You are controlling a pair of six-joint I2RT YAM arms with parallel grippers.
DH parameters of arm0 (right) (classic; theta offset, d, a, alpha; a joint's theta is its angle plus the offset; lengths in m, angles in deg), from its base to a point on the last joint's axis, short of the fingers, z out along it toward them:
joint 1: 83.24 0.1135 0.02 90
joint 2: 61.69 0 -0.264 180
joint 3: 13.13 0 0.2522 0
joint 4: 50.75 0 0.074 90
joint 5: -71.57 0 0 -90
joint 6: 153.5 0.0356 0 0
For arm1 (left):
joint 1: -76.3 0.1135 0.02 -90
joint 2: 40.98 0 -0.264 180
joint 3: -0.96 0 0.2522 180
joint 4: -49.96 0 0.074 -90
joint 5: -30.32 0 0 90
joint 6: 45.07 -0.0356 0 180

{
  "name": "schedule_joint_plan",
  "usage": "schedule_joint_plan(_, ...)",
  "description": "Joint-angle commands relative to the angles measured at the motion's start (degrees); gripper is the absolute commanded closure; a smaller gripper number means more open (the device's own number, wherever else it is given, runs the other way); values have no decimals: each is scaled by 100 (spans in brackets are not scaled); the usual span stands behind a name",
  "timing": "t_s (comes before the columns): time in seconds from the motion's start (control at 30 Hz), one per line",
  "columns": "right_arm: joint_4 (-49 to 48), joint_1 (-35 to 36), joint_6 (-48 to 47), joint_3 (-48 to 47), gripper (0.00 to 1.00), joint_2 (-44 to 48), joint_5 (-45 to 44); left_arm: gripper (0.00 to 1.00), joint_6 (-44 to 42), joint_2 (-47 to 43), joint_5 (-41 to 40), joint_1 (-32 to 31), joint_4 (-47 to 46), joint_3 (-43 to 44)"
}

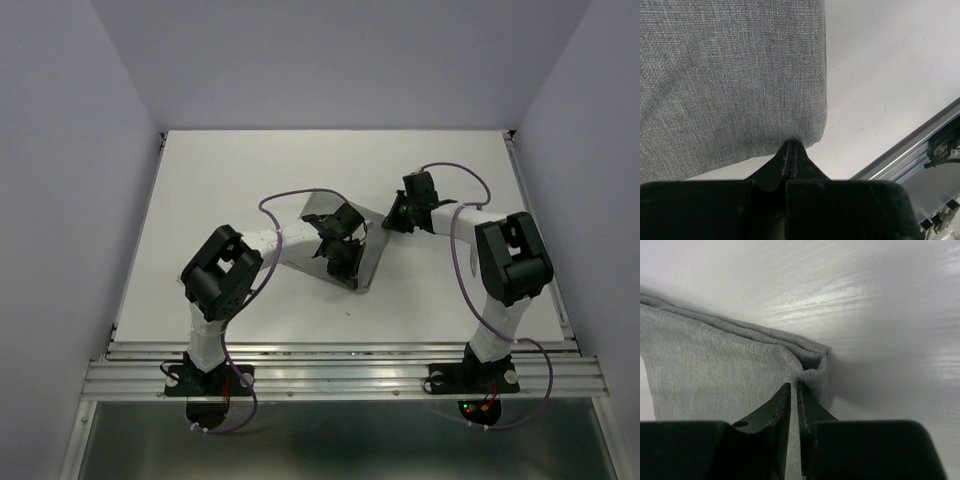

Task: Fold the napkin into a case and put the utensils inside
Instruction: Smooth out the lower triangle-folded napkin at the center of the board.

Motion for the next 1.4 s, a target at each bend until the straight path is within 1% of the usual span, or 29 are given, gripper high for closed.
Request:
schedule_joint_plan(0.0,-99,-47,-43,219,82,775,141,100,-166,-489,-3,13,91,244)
schedule_joint_plan(0.03,-73,-47,-34,437,75,1073,158,100,-184,-568,-12,48,144,358)
schedule_joint_plan(0.07,-47,23,-16,570,72,1232,167,100,-192,-612,-12,83,188,420)
schedule_joint_plan(0.1,-12,84,19,711,63,1382,193,100,-219,-665,-12,188,275,464)
schedule_joint_plan(0.17,24,172,107,1183,60,1821,229,100,-254,-805,49,338,346,552)
schedule_joint_plan(0.2,24,225,220,1361,54,1971,281,100,-280,-841,67,417,416,570)
schedule_joint_plan(0.23,41,356,291,1510,52,2111,299,100,-324,-885,93,609,452,596)
schedule_joint_plan(0.3,76,541,527,1896,48,2481,378,100,-351,-973,58,794,539,605)
schedule_joint_plan(0.33,94,646,598,2003,44,2595,430,100,-351,-991,41,987,566,622)
schedule_joint_plan(0.37,129,891,773,2091,43,2796,440,100,-342,-1034,-38,1084,593,614)
schedule_joint_plan(0.43,156,1138,932,2371,38,2964,536,100,-272,-1070,-117,1330,602,596)
schedule_joint_plan(0.53,103,1288,1214,2679,32,3158,747,100,-175,-1149,-241,1498,540,517)
schedule_joint_plan(0.67,-142,1534,1469,2900,32,3098,932,100,-52,-1123,-223,1604,409,385)
schedule_joint_plan(0.77,-196,1702,1504,2909,35,2834,906,100,-26,-1088,-197,1604,373,306)
schedule_joint_plan(0.8,-283,1780,1539,2901,39,2755,906,100,-17,-1079,-179,1604,338,289)
schedule_joint_plan(0.87,-458,1833,1601,2953,42,2615,932,100,-8,-1096,-179,1604,312,236)
schedule_joint_plan(0.9,-486,1834,1627,2953,46,2562,941,100,-8,-1096,-188,1604,303,227)
schedule_joint_plan(0.97,-486,1887,1645,2953,50,2456,914,100,-17,-1122,-214,1604,294,192)
schedule_joint_plan(1.1,-486,1887,1715,2953,60,2455,827,100,-34,-1131,-258,1604,294,165)
schedule_joint_plan(1.17,-495,1939,1715,2971,63,2491,774,100,-43,-1123,-258,1604,294,165)
schedule_joint_plan(1.2,-460,1939,1715,2980,66,2508,722,100,-34,-1123,-258,1604,277,157)
schedule_joint_plan(1.27,-460,1939,1698,2988,67,2491,712,100,-43,-1096,-241,1604,250,139)
schedule_joint_plan(1.37,-407,1939,1663,2980,58,2429,642,100,-26,-1096,-197,1604,215,87)
